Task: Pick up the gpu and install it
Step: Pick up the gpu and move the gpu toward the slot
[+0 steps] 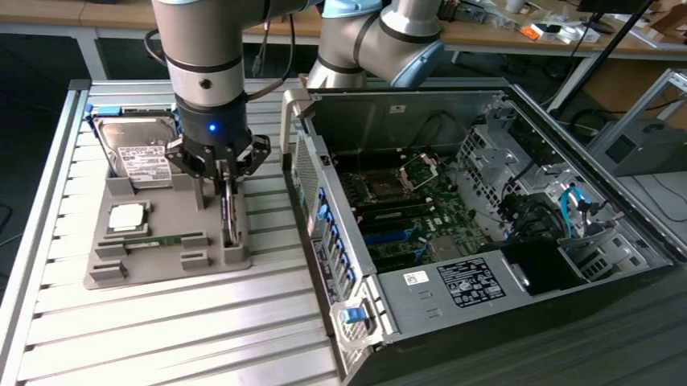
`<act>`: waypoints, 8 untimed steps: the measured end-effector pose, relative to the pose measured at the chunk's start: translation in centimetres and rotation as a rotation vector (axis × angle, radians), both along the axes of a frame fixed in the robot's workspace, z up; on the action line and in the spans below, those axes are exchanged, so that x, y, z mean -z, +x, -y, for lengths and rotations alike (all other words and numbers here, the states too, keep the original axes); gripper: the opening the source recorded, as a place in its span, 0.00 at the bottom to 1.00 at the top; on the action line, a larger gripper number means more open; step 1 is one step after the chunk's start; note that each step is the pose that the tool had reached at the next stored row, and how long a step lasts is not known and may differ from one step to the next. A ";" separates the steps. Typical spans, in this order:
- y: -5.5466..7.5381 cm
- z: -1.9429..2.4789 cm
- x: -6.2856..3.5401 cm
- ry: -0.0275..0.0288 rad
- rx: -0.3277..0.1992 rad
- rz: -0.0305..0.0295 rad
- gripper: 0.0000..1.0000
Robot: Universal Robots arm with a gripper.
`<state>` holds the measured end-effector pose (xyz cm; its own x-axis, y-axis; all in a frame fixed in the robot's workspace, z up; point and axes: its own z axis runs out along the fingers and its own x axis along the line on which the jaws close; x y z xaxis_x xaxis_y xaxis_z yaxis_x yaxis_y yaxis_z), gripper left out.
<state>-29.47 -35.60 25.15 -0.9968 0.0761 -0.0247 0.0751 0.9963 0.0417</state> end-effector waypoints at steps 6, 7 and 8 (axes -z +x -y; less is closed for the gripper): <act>0.0 0.00 -0.26 0.0028 0.000 -0.0001 0.27; 0.0 0.00 -0.29 0.0028 0.000 -0.0001 0.27; 0.0 0.00 -0.31 0.0029 0.000 -0.0002 0.27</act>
<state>-29.47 -35.60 25.46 -0.9968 0.0762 -0.0243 0.0751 0.9962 0.0445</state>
